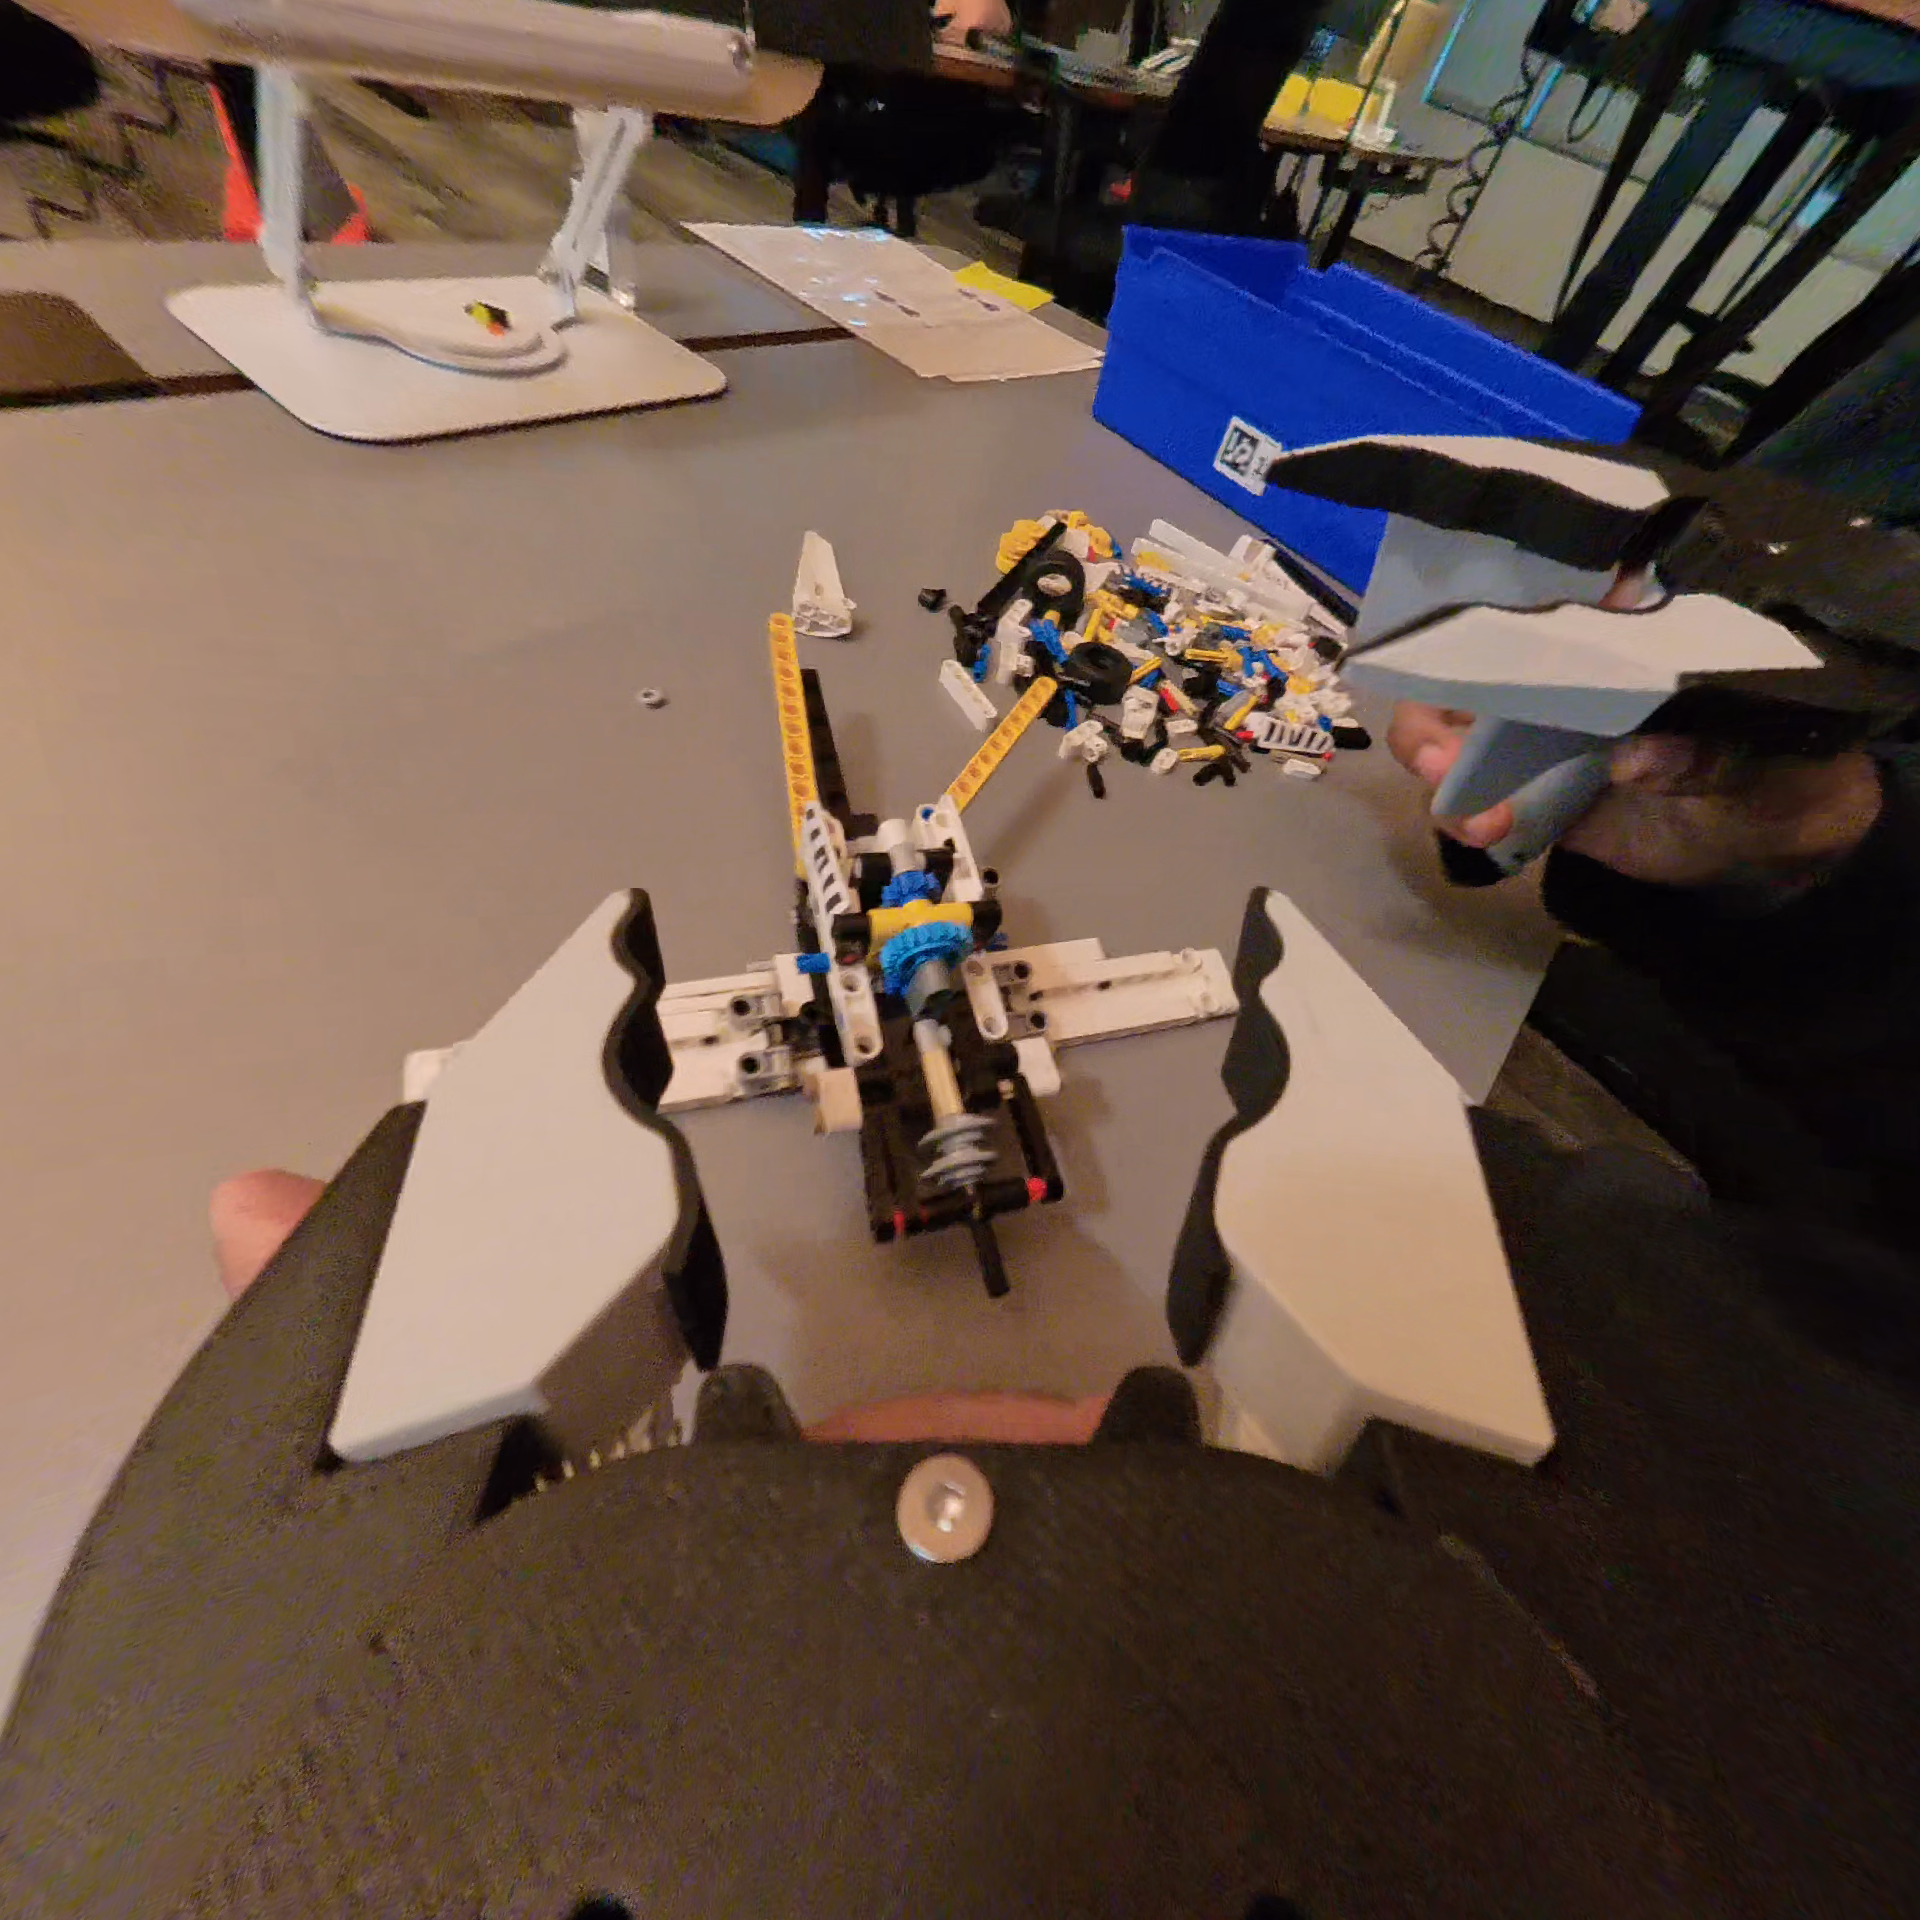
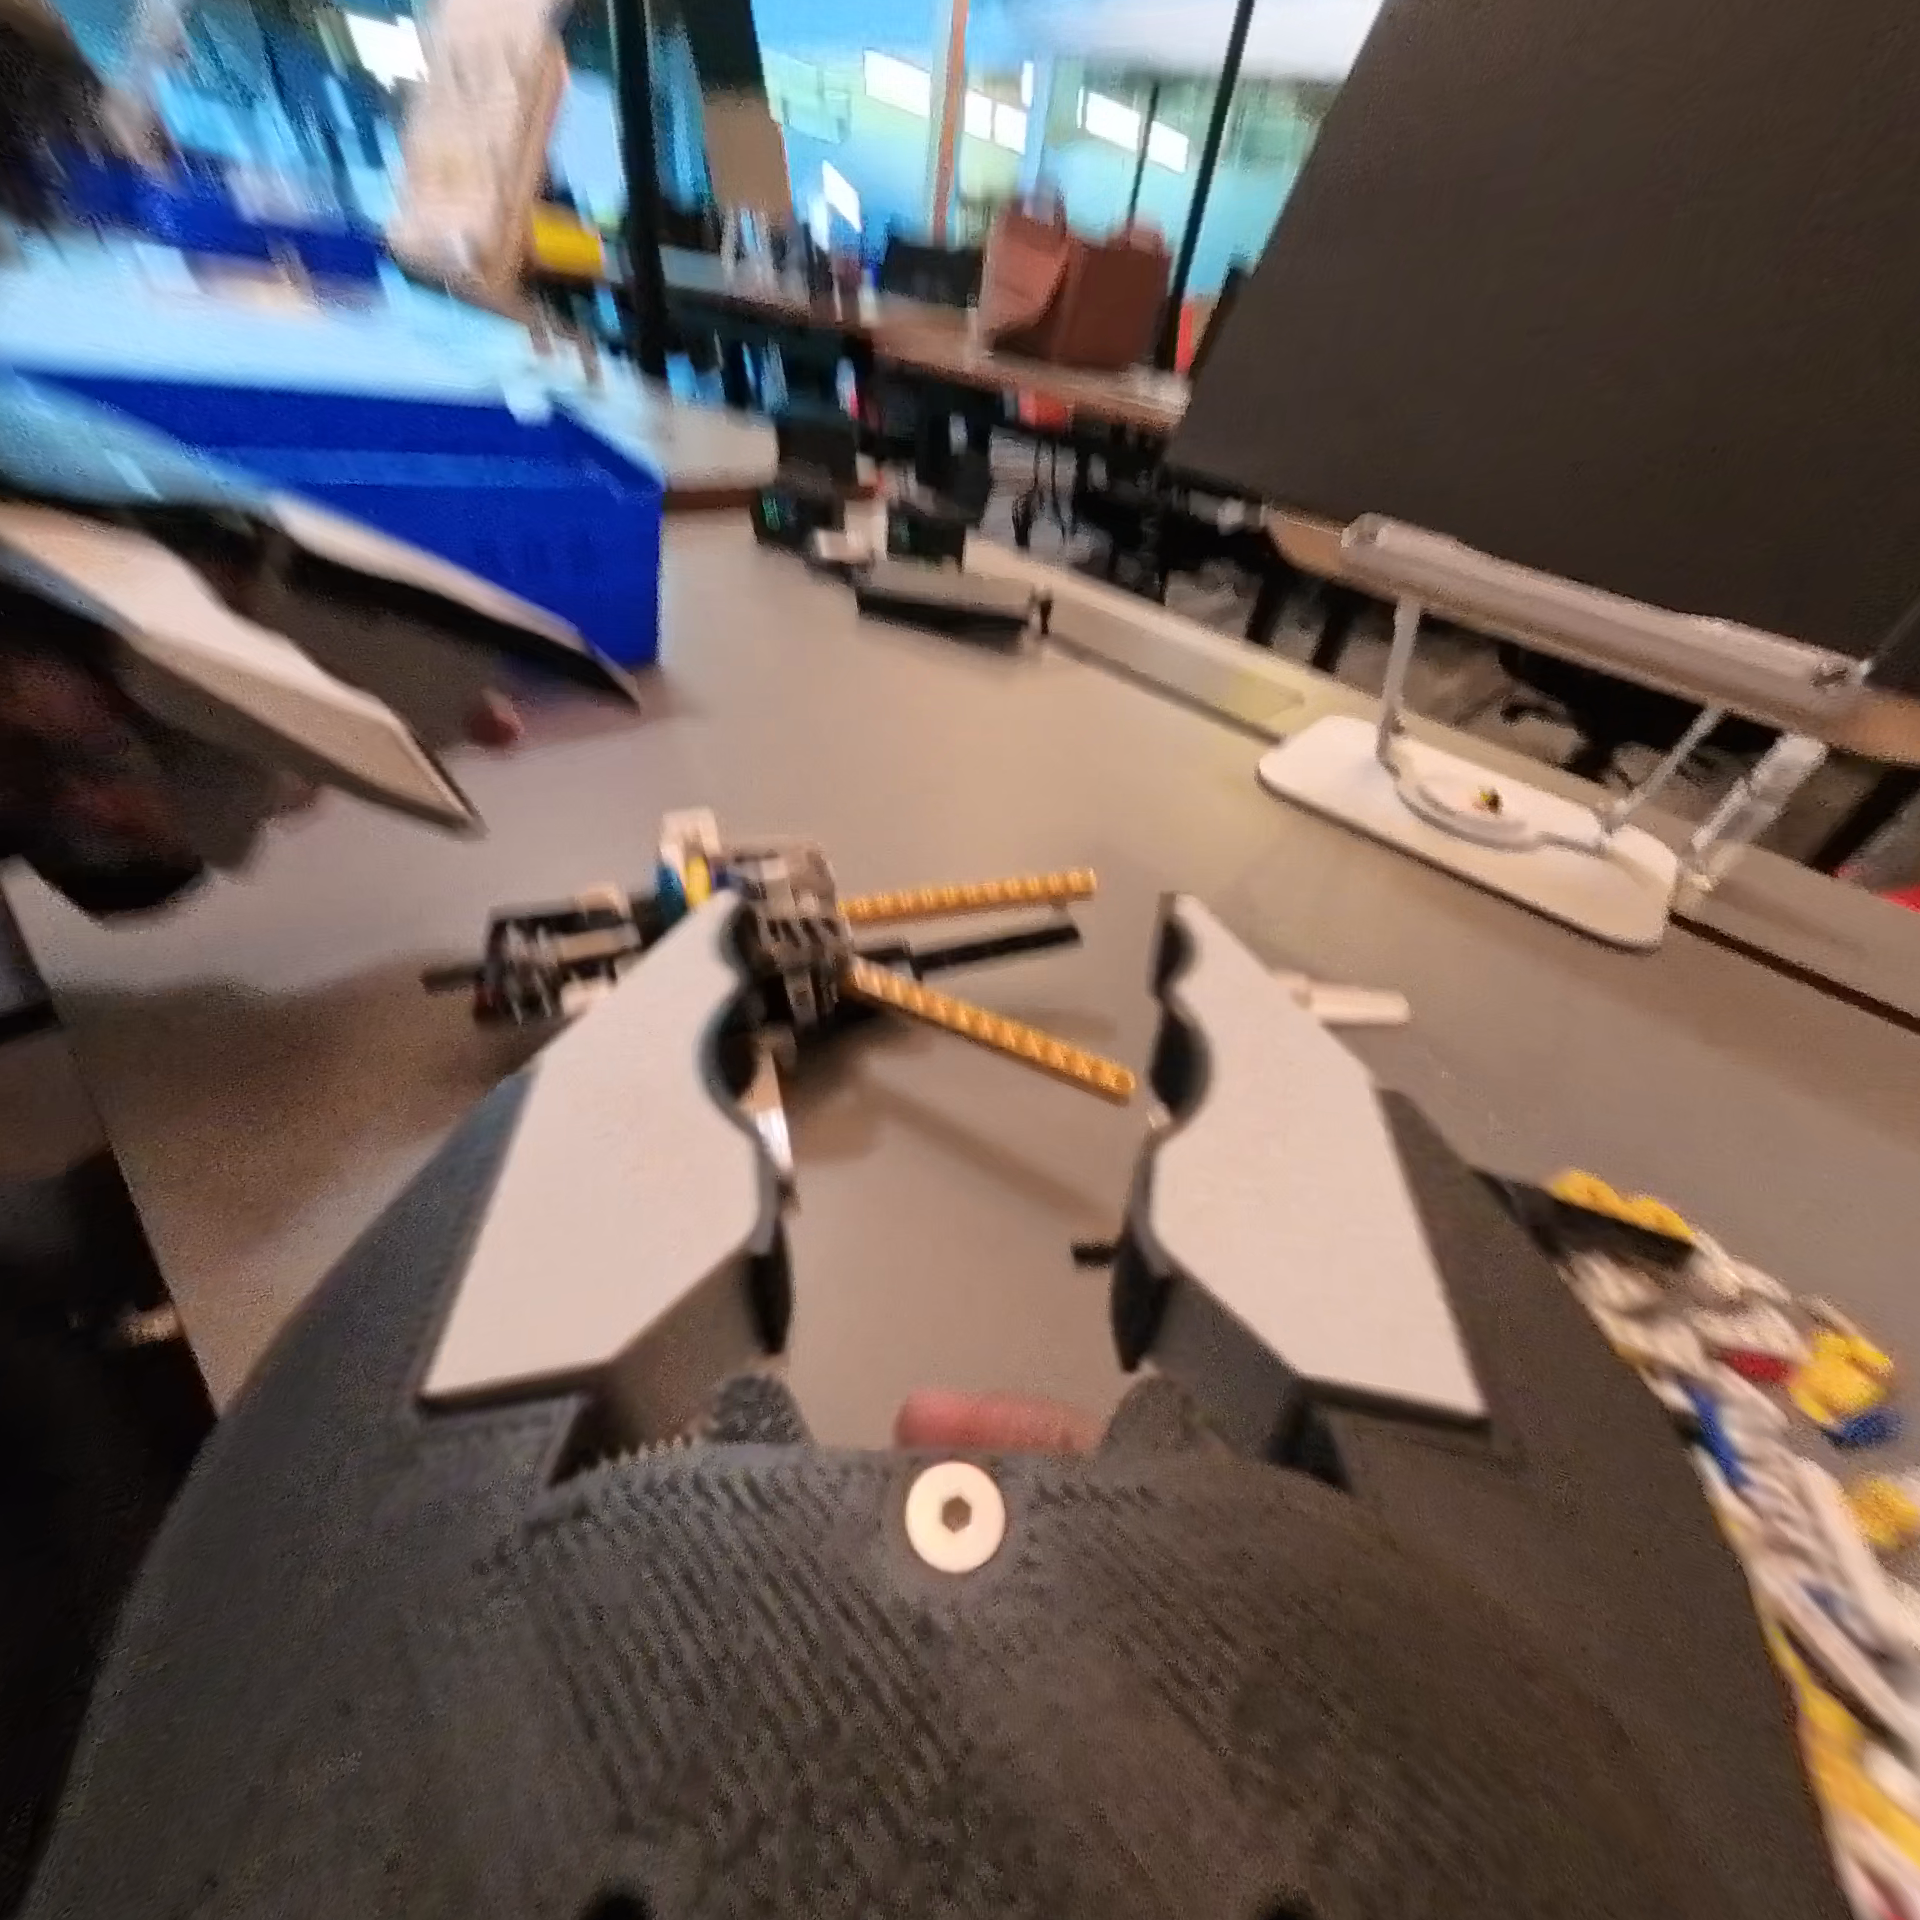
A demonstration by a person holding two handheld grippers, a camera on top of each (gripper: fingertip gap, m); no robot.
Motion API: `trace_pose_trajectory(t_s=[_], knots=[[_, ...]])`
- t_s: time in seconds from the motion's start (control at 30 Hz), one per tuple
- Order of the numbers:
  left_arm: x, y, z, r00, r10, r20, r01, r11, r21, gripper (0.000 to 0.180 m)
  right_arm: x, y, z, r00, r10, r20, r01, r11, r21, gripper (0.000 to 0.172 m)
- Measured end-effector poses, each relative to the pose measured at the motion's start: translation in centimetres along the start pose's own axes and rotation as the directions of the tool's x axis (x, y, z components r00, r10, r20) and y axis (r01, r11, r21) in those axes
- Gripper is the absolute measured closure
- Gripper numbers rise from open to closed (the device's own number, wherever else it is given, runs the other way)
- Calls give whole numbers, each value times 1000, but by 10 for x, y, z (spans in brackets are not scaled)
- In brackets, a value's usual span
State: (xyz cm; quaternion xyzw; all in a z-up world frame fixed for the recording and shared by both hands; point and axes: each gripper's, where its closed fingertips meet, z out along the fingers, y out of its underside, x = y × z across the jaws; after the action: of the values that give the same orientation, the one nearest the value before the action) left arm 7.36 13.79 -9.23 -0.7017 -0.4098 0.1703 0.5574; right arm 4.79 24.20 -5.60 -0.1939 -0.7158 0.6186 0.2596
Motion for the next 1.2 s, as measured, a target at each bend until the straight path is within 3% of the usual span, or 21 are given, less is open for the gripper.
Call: trace_pose_trajectory(t_s=[0.03,0.07,0.13,0.23,0.27,0.37,0.47,0.5,0.57,0.63,0.73,0.87,0.97,1.03,1.13,1.2], knots=[[2,0,2,1000,-9,-6,9,1000,1,69,-4,-5,1,999,33,25,-34,998,44,100],[0,1,0,1000,-7,8,7,1000,6,64,-6,-4,2,997,65,43,-68,996,53,90],[-8,6,-14,998,16,64,-15,1000,-18,65,-7,14,-2,996,80,46,-80,997,-7,93],[-32,21,-37,988,-2,154,10,999,-51,80,6,55,-16,999,53,-8,-54,983,-176,127],[-36,22,-41,987,-41,158,47,998,-34,83,13,62,-19,996,83,-40,-90,973,-213,131],[-37,12,-39,981,-167,93,162,985,57,89,21,52,-3,967,241,-78,-250,958,-139,107],[-26,1,-23,977,-213,16,212,974,76,88,-1,40,26,969,244,39,-238,965,-106,95],[-23,-2,-18,977,-214,8,213,974,71,88,-17,43,32,972,204,115,-186,971,-148,105],[-16,-5,-8,977,-213,-12,214,975,66,87,-50,50,37,947,139,290,-78,974,-214,145],[-12,-3,2,980,-200,-15,201,979,47,85,-61,51,38,936,110,335,-36,975,-219,150],[-10,1,11,988,-155,15,155,988,19,84,-54,41,35,937,134,323,-87,984,-156,146],[-14,-1,16,993,-96,75,96,995,12,84,-40,27,28,888,280,365,-261,960,-101,140],[-21,-7,18,993,-64,102,61,998,30,85,-36,14,21,776,418,473,-436,897,-77,123],[-25,-12,19,994,-59,95,53,997,55,86,-29,-1,14,703,464,538,-549,836,-4,121],[-19,-24,21,999,-33,-1,33,993,113,96,-7,-23,1,745,398,535,-579,785,223,137],[-13,-29,22,997,-8,-73,19,989,148,103,0,-23,-6,748,435,502,-588,785,196,151]])
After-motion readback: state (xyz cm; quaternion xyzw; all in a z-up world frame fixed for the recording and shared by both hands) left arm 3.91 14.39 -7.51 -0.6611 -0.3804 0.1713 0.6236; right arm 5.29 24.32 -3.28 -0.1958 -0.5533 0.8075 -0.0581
